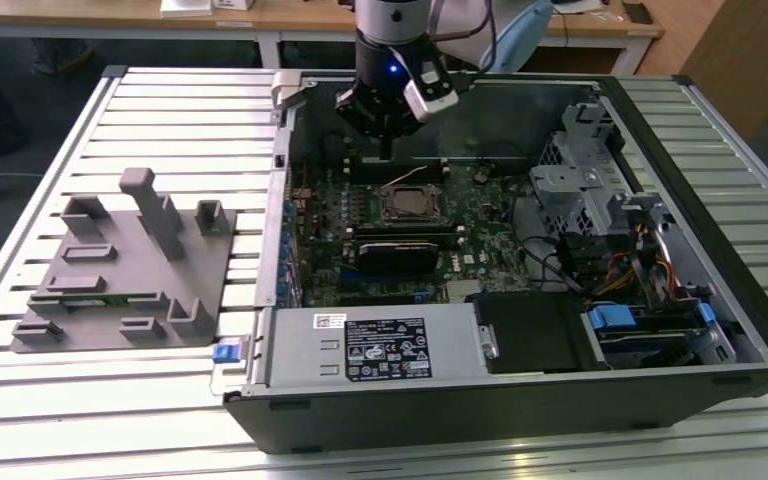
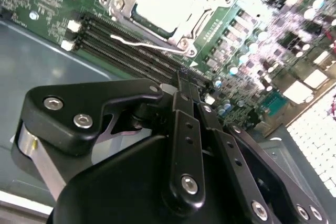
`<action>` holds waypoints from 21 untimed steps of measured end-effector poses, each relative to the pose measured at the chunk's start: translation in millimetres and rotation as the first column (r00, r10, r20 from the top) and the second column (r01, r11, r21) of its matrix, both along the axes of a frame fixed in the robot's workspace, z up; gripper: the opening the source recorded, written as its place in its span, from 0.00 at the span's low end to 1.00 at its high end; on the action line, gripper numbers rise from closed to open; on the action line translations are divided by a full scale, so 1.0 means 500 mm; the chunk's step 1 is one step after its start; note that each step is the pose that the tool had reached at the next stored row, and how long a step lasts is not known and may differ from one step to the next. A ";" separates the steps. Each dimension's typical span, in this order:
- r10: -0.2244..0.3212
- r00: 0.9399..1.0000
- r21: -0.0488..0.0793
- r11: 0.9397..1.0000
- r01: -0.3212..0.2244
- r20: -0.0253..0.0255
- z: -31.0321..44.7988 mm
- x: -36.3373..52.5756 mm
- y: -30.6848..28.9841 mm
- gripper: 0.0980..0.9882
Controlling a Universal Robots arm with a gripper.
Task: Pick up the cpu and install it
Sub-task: 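Install the first cpu locking lever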
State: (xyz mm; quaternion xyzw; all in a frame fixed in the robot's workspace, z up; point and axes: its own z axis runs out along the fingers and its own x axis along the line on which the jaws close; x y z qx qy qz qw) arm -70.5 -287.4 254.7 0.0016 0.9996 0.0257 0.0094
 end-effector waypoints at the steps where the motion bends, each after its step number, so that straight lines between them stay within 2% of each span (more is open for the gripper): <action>1: 0.000 1.000 0.005 1.000 0.000 0.000 -0.002 0.000 0.000 0.01; 4: 0.000 1.000 0.008 1.000 0.000 0.000 -0.008 0.000 0.000 0.01; 7: -0.004 1.000 0.022 1.000 0.004 0.000 -0.012 0.004 0.000 0.01; 9: -0.008 1.000 0.026 1.000 0.008 0.000 -0.014 0.008 0.000 0.01; 21: -0.003 1.000 0.026 1.000 0.003 0.000 -0.033 0.035 0.000 0.01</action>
